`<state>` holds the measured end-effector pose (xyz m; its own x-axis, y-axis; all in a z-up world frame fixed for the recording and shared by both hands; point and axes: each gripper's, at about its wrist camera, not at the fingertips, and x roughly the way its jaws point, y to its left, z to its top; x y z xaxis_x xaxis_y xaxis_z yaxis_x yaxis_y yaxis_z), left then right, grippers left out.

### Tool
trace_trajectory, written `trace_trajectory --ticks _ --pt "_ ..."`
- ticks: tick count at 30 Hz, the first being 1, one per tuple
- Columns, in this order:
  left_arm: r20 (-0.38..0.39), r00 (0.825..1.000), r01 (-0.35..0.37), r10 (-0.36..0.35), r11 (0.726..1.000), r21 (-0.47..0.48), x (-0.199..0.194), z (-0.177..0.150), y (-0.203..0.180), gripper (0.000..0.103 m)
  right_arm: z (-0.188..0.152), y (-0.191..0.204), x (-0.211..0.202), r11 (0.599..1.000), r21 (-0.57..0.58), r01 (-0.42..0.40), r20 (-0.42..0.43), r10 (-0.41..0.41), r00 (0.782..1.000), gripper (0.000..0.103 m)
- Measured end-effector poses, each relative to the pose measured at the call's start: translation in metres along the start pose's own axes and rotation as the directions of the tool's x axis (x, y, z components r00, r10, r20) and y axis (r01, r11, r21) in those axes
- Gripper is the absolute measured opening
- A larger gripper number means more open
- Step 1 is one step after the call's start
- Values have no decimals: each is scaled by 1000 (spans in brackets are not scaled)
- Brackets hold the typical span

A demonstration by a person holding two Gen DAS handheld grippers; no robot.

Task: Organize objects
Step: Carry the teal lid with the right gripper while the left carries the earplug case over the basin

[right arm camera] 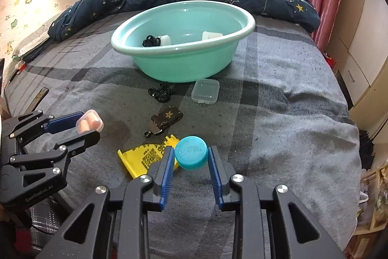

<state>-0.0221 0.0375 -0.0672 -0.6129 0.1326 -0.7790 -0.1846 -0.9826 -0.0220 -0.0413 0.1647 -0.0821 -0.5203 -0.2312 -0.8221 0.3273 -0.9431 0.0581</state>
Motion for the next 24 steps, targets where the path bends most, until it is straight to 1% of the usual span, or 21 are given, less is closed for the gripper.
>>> trace_trajectory --ticks 13,24 --pt "28 999 25 -25 1000 6 -12 27 -4 41 28 1 -22 999 -39 1 52 1 999 30" --pt "57 998 30 -31 999 34 -20 61 -6 41 62 -4 -33 999 -35 -18 82 21 996 30"
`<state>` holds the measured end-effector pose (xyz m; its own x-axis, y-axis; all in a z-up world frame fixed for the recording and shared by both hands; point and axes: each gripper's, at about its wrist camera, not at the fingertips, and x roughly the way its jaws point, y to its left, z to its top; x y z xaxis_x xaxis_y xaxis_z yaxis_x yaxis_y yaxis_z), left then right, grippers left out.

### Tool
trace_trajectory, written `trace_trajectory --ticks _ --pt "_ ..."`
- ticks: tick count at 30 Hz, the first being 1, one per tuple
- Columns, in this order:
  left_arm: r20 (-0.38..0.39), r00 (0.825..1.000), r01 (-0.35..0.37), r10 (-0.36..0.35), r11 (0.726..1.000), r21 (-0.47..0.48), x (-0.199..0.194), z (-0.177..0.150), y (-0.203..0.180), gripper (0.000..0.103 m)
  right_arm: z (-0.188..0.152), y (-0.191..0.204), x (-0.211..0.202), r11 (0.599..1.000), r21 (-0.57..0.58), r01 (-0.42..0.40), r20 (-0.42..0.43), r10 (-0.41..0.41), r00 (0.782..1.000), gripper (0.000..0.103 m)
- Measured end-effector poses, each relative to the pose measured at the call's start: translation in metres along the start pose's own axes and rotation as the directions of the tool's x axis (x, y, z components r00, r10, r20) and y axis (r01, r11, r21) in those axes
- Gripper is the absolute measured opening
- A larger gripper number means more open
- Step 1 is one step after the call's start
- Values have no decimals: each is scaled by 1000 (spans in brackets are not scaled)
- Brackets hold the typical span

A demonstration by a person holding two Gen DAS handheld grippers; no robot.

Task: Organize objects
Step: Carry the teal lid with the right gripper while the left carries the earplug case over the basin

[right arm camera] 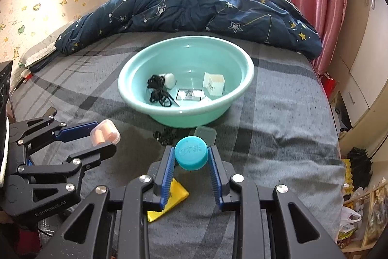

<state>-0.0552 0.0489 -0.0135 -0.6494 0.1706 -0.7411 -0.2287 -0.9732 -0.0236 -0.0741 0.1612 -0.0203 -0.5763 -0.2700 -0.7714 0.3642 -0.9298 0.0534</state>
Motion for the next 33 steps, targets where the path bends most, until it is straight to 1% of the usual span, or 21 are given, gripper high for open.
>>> trace_trajectory --ticks 8,15,19,21,26,33 --pt "12 1000 8 -8 1000 9 2 26 4 41 28 -3 -3 1000 -8 -11 26 11 1000 30" --pt "20 1000 7 -7 1000 14 8 49 12 41 55 -6 6 1000 -4 -26 31 26 999 30" --pt "19 999 37 -37 999 -2 11 61 19 41 69 -7 12 999 -7 -33 29 33 999 30" --pt "21 1000 21 -21 1000 6 14 67 22 41 77 -7 17 999 -9 -34 30 34 999 30" --pt "18 1000 10 -10 1000 14 25 79 30 41 93 -9 29 999 -5 -45 23 45 999 30" --pt "6 1000 -2 2 1000 13 44 95 43 41 113 -9 51 999 -16 -37 11 37 999 30"
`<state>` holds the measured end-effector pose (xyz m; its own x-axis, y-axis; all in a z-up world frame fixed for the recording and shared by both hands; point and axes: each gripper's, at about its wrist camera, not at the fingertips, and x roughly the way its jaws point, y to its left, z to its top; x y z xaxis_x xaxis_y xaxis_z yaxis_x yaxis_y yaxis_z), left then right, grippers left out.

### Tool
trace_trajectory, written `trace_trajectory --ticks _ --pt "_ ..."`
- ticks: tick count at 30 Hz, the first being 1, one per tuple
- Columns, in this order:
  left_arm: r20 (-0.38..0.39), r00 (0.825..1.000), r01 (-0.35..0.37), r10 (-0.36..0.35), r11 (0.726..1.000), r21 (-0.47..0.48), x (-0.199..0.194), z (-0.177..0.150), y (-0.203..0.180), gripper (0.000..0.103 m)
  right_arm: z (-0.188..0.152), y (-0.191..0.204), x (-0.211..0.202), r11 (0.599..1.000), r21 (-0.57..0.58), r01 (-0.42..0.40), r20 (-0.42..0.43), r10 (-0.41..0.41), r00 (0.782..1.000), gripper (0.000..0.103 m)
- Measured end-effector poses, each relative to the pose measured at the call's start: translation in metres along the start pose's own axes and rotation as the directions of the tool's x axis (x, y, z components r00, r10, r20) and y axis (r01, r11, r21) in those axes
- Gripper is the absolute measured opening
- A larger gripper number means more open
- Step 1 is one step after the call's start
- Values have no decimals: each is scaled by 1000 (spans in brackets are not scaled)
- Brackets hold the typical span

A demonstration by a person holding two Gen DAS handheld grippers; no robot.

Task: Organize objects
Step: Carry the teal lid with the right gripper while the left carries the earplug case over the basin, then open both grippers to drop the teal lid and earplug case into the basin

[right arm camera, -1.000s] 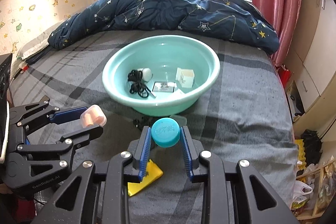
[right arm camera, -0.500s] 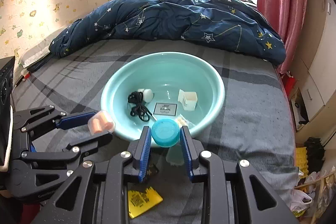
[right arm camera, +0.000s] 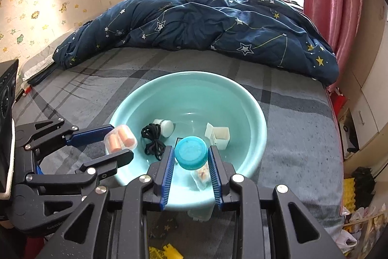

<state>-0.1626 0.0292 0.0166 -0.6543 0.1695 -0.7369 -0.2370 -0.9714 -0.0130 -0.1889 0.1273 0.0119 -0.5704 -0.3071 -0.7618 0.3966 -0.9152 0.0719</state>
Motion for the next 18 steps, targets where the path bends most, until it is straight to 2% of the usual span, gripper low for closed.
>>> trace_trajectory --ticks 7,18 --pt "-17 1000 20 -20 1000 -14 25 6 15 41 14 -5 31 1000 8 -11 -32 11 999 30" --pt "-59 998 -3 2 1000 -17 67 9 28 41 26 -14 77 999 32 -19 -86 22 996 30"
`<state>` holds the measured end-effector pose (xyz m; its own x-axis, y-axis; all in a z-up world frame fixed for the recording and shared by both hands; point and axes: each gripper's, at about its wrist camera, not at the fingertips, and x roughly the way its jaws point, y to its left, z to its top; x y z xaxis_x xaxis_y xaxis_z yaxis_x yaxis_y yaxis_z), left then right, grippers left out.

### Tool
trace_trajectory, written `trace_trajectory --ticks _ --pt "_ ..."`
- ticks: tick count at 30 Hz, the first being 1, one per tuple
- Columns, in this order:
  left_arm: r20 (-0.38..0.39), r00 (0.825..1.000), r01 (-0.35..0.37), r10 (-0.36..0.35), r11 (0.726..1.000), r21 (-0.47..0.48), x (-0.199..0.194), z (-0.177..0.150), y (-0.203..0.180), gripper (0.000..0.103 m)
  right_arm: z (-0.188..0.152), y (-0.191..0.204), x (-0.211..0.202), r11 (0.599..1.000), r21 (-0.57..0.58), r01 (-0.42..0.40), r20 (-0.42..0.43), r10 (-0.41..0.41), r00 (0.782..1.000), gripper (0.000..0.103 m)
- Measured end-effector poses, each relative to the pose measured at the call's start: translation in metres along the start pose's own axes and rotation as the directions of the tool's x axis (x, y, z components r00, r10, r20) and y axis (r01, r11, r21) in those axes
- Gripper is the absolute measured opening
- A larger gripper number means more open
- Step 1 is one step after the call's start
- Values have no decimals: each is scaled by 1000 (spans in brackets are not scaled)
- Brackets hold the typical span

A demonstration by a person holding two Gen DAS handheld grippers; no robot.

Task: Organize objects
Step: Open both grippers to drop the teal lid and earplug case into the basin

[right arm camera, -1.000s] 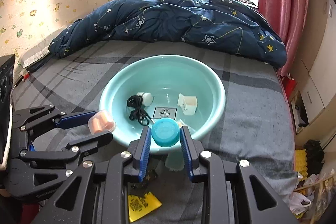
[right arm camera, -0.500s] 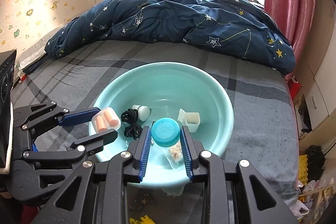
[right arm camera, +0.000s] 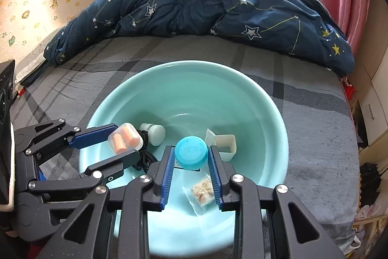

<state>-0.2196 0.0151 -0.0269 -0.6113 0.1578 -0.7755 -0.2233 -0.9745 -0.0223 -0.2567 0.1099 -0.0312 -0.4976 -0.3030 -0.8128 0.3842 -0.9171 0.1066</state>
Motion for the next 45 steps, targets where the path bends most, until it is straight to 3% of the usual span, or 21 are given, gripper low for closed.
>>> trace_trajectory --ticks 12,28,30,32,33,35,37,39,45 --pt "-59 998 -19 19 1000 -1 42 -3 6 41 4 -9 41 1000 29 -12 -57 13 998 30" --pt "-65 997 -40 41 999 6 47 -3 4 42 0 -12 50 999 51 -15 -68 18 998 32" --pt "-57 997 -53 53 999 6 44 -2 3 57 0 -13 46 998 56 -19 -54 22 998 40" --pt "-50 997 -60 61 998 3 42 -2 4 92 1 -13 41 998 55 -7 -39 9 999 53" --pt "-46 996 -74 74 997 2 41 -2 5 95 2 -12 41 999 52 0 -38 2 999 55" --pt "-35 995 -98 98 995 -4 39 -2 7 101 2 -12 38 998 54 16 -30 -15 999 73" --pt "-24 994 -110 109 994 -18 36 -2 9 103 1 -14 35 998 64 26 -16 -25 1000 83" --pt "-23 993 -116 116 993 -21 33 -2 11 103 1 -14 32 997 67 34 -10 -33 999 84" --pt "-16 991 -136 135 990 -26 25 -5 10 103 -1 -14 20 997 64 52 10 -53 999 102"
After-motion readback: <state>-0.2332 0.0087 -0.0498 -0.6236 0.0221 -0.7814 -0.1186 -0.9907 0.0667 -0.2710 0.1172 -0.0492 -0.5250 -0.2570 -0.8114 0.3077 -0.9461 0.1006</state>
